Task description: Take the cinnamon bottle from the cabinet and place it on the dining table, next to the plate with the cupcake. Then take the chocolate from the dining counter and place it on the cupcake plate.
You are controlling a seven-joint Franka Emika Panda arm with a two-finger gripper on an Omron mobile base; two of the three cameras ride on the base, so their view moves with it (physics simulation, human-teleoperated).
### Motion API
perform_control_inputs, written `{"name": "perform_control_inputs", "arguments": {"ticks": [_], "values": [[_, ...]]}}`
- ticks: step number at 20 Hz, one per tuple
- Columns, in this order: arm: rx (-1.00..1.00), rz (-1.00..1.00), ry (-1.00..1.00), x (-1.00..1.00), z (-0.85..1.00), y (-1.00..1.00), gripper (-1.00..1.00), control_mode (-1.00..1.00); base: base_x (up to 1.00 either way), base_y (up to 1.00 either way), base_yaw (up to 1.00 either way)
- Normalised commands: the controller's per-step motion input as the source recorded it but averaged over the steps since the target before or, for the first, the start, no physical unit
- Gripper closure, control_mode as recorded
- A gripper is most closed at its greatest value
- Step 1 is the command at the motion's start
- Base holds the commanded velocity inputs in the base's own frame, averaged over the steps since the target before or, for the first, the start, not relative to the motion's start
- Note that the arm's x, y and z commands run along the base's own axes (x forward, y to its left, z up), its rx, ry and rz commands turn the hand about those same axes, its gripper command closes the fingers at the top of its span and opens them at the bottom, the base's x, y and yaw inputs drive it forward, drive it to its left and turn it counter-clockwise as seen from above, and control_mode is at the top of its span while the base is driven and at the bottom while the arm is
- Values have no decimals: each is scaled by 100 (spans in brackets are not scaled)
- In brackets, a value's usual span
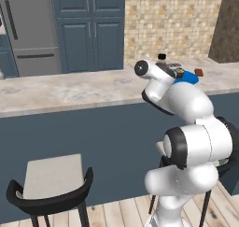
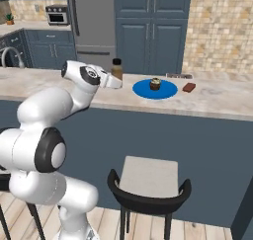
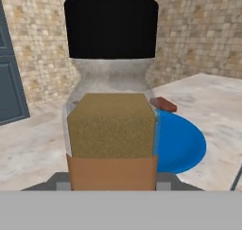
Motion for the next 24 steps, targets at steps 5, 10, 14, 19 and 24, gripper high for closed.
{"name": "perform_control_inputs", "arguments": {"ticks": [5, 10, 14, 19, 24], "values": [[0, 0, 2, 27, -11, 0, 100, -100, 0, 0, 0], [0, 0, 4, 19, -18, 0, 100, -100, 0, 0, 0], [1, 0, 7, 14, -28, 0, 100, -100, 0, 0, 0], [0, 0, 2, 11, -25, 0, 100, -100, 0, 0, 0], [0, 0, 1, 6, -32, -4, 100, -100, 0, 0, 0]]}}
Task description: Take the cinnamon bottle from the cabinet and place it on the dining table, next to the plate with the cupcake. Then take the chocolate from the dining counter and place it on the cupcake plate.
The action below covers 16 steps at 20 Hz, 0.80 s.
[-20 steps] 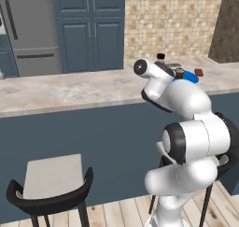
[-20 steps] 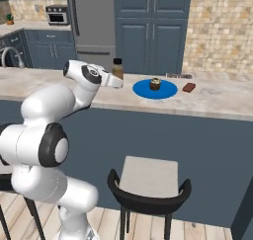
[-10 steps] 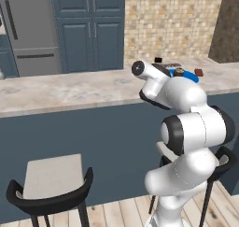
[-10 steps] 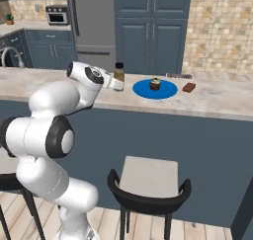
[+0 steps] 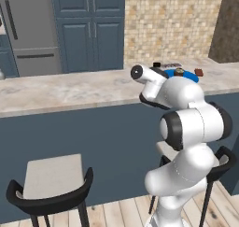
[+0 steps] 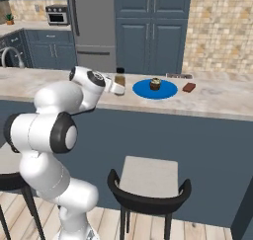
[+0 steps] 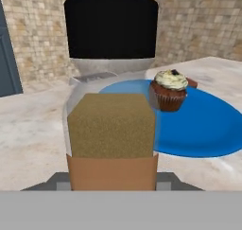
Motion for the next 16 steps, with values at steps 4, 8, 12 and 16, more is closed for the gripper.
{"name": "perform_control_inputs", "arguments": {"ticks": [4, 8, 12, 16], "values": [[0, 0, 0, 10, -17, -8, 100, -100, 0, 0, 0], [0, 0, 0, 9, -14, -13, 100, -100, 0, 0, 0], [0, 0, 0, 12, -7, -15, 100, -100, 0, 0, 0], [0, 0, 0, 5, -12, -12, 100, -100, 0, 0, 0]]}}
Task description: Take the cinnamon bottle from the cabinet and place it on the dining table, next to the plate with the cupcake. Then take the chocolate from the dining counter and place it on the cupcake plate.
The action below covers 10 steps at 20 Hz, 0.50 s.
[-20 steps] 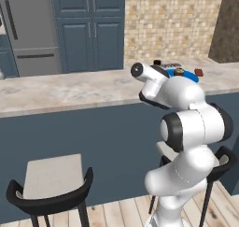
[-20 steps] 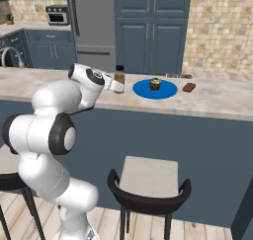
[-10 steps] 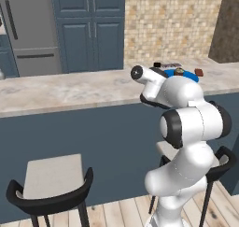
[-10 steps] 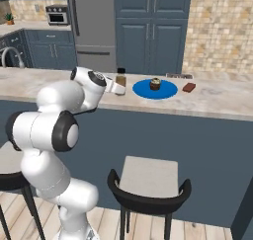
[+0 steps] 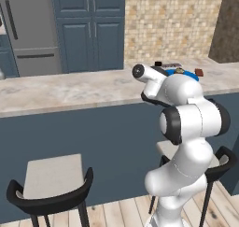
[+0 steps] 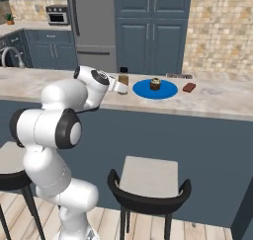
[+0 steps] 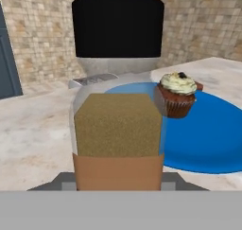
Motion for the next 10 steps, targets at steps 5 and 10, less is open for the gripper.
{"name": "perform_control_inputs", "arguments": {"ticks": [5, 10], "values": [[0, 0, 0, 0, -26, -4, 100, -100, 0, 0, 0], [0, 0, 0, 0, -30, 0, 100, -100, 0, 0, 0]]}}
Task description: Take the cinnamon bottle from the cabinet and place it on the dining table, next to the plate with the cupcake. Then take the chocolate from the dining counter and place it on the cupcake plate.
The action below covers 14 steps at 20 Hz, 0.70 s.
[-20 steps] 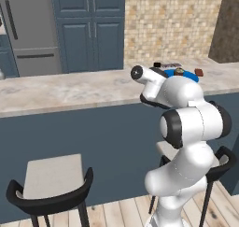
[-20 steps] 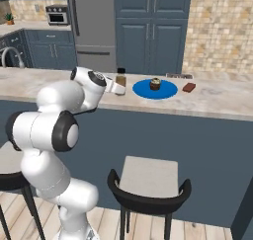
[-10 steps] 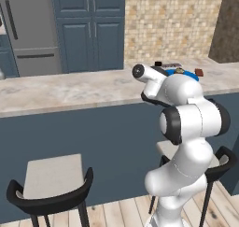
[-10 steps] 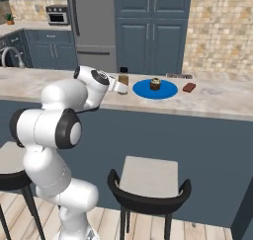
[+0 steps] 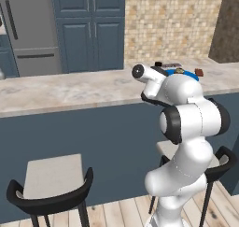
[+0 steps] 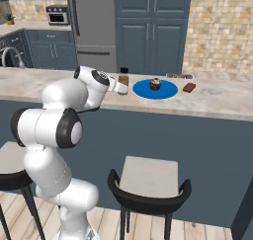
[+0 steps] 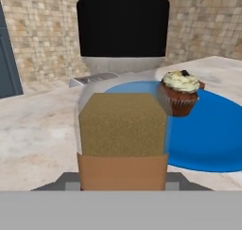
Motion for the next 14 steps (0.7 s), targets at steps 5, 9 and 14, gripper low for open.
{"name": "perform_control_inputs", "arguments": {"ticks": [5, 9, 14], "values": [[0, 0, 0, 8, -27, 0, 100, -100, 0, 0, 0], [0, 0, 0, 10, -30, -2, 100, -100, 0, 0, 0], [0, 0, 0, 9, -30, 0, 100, -100, 0, 0, 0]]}}
